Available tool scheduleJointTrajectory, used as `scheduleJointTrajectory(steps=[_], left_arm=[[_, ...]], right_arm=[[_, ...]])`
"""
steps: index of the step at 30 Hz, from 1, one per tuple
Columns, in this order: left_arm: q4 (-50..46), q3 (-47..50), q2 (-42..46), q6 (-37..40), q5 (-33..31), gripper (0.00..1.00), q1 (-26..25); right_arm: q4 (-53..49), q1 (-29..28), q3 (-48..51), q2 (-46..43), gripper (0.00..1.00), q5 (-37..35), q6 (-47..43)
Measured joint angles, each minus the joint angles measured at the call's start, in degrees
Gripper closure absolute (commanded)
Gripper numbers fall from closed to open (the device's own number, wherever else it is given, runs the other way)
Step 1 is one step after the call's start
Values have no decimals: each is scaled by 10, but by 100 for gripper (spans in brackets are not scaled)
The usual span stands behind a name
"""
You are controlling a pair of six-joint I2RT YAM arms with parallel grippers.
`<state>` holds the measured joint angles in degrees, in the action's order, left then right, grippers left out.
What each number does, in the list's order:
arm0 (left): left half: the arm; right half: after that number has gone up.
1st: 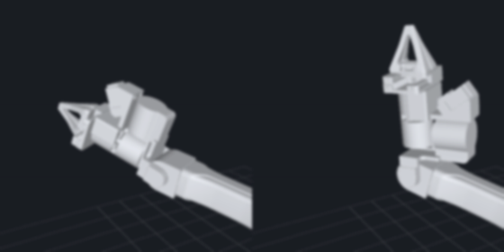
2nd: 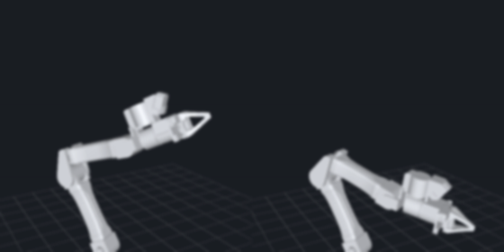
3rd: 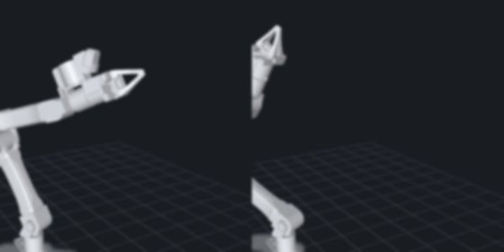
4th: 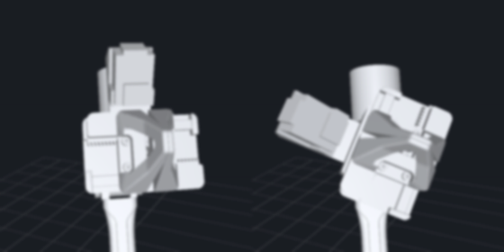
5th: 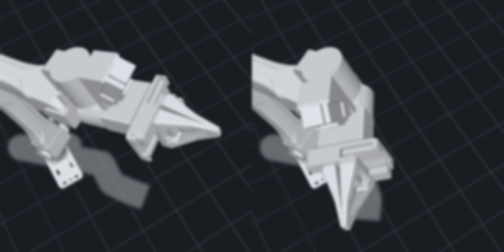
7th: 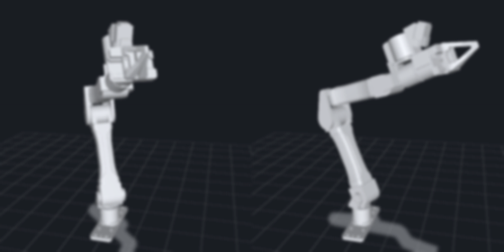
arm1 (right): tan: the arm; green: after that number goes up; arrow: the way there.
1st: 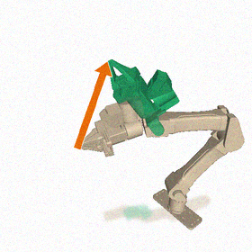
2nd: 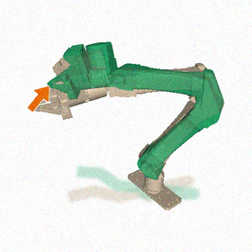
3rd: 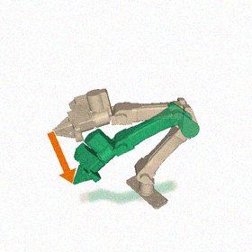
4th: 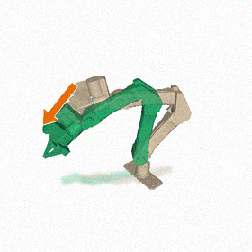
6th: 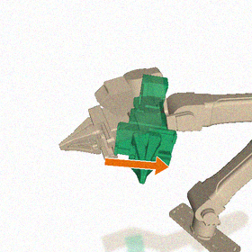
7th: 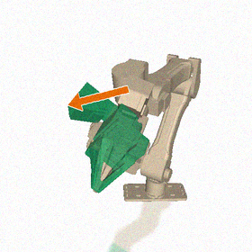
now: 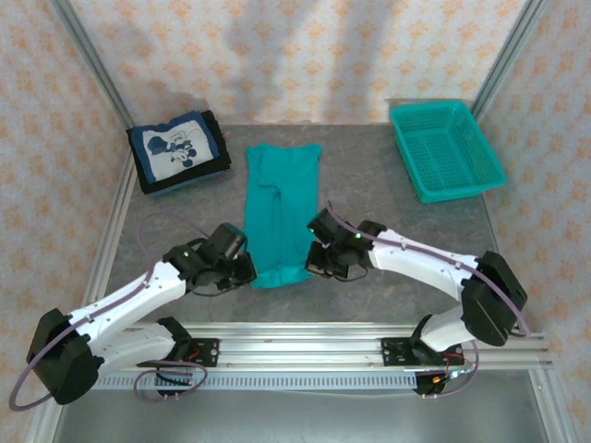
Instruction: Fold and stack the t-shirts
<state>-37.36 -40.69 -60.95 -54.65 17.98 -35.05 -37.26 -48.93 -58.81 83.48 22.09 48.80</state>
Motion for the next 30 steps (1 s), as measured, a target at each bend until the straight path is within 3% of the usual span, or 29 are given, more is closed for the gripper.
scheduleJointTrajectory(steps=[10,19,30], left_arm=[[-23,-152,-137,106,54,96,134],[-32,-262,-262,171,89,98,191],[-56,-376,-390,216,108,99,221]], right_arm=[[-92,99,-171,115,100,2,-110],[-151,160,-314,216,100,9,-182],[-189,190,-410,320,100,17,-221]])
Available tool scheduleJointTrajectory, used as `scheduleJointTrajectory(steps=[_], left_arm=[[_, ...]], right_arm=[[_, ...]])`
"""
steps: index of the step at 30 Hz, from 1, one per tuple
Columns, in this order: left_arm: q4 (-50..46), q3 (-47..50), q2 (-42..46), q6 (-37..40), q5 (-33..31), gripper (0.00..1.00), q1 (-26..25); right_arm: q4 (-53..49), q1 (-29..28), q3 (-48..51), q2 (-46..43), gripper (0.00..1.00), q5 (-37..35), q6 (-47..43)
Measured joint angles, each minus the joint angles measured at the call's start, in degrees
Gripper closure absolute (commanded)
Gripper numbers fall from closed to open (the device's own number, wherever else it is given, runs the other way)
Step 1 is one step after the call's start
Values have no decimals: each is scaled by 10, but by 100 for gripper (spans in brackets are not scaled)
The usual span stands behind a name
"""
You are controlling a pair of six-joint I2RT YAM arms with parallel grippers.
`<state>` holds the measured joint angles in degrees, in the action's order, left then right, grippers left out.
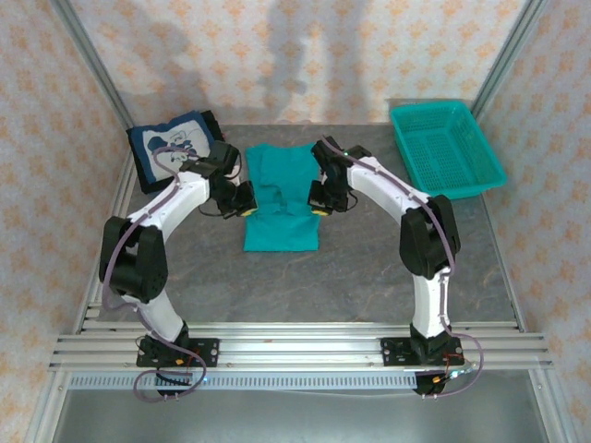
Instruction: Fold and stack the t-shirts
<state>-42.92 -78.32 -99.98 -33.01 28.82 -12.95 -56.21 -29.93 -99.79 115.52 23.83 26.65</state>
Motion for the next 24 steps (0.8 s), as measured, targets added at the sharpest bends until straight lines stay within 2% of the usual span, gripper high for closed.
scheduleJointTrajectory(steps=[17,20,21,22,24], left_arm=[[-14,-117,-151,31,10,98,33],[-19,-141,-182,32,11,87,36],[-22,-152,-193,31,12,80,37],[-28,-169,-205,29,10,71,38],[-38,-208,-228,29,11,55,44]], right_arm=[[-41,24,-149,136,100,4,-28],[-47,29,-181,166,89,7,-29],[-51,31,-194,176,89,8,-30],[-55,34,-212,189,84,8,-29],[-63,45,-263,221,69,18,-22]])
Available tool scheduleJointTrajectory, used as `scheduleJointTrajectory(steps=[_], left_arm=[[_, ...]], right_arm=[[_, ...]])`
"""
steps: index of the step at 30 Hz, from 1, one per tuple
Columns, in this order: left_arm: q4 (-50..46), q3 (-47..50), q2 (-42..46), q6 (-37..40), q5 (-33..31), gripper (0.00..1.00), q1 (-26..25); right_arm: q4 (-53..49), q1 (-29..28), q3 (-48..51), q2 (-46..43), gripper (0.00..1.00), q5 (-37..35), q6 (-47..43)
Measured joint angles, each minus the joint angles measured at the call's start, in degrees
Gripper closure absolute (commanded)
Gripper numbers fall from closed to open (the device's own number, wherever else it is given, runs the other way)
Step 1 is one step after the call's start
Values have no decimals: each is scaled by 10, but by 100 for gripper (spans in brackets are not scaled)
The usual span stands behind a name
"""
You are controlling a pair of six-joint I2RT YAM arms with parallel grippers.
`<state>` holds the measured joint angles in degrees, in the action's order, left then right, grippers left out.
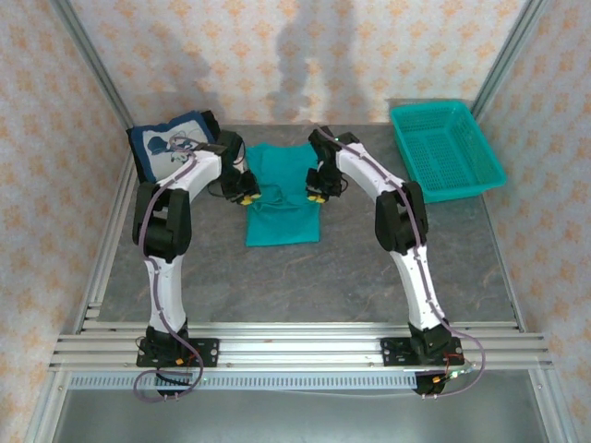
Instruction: Fold and stack the t-shirts
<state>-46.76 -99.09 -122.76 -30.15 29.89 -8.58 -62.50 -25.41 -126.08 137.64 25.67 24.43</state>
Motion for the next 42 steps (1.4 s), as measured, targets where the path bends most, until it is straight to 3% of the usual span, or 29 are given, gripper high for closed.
scheduleJointTrajectory(steps=[2,5,8,12,15,18,21,22,24,27,32,42], left_arm=[[-16,-64,-27,-12,2,48,7],[-31,-173,-51,-29,2,47,14],[-34,-253,-47,-47,0,43,16],[-31,-237,12,-60,-16,37,16],[-26,-147,91,-59,-25,36,16],[-16,-29,178,-58,-30,39,15],[-5,70,242,-59,-31,64,6],[4,99,254,-57,-31,73,0],[20,138,258,-57,-27,82,-18],[45,168,228,-56,-14,89,-47],[68,166,146,-51,-5,90,-60],[52,17,-19,-34,-65,90,-18]], right_arm=[[3,19,-73,38,56,23,20],[25,57,-179,76,43,59,58],[55,92,-207,61,35,84,83],[80,115,-109,-30,33,96,83],[108,107,46,-139,31,104,71],[155,90,212,-250,42,115,69],[220,73,342,-319,78,136,80],[242,69,371,-327,87,145,86],[280,63,404,-320,94,158,100],[332,54,413,-278,96,170,121],[388,48,405,-214,98,175,148],[456,60,308,-87,97,163,211]])
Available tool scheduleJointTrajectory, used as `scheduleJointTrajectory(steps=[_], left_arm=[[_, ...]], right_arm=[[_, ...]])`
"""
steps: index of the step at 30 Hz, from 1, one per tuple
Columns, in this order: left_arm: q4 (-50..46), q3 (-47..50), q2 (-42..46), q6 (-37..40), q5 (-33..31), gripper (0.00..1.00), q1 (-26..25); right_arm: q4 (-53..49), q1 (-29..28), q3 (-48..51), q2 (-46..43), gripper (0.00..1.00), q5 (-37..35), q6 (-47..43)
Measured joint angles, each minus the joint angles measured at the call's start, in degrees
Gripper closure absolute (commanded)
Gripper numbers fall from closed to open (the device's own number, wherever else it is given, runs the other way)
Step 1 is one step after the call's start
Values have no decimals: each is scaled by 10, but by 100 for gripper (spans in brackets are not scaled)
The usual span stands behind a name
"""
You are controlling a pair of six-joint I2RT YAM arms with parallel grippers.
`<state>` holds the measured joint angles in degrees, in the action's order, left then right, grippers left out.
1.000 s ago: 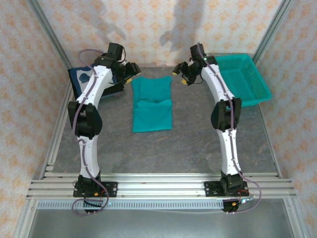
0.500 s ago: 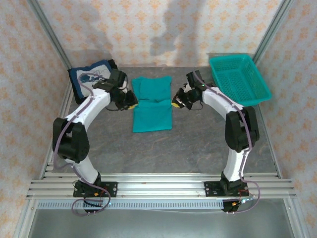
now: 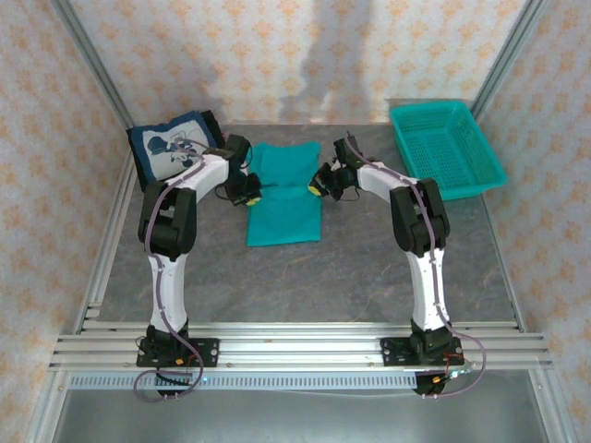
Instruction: Fold and stack the t-shirts
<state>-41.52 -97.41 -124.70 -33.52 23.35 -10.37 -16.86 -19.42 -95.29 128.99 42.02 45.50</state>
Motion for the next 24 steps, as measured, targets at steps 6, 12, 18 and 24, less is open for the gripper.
scheduleJointTrajectory(steps=[6,12,18,24], left_arm=[[-15,-76,-38,4,-27,88,20],[-20,-48,-3,7,-48,54,23],[-14,89,227,5,-33,31,26],[-7,207,426,6,8,29,10]], right_arm=[[14,17,-33,34,81,-12,33],[2,24,-21,7,54,-31,19],[-69,23,53,-161,30,-46,-37],[-89,2,174,-323,27,-34,-63]])
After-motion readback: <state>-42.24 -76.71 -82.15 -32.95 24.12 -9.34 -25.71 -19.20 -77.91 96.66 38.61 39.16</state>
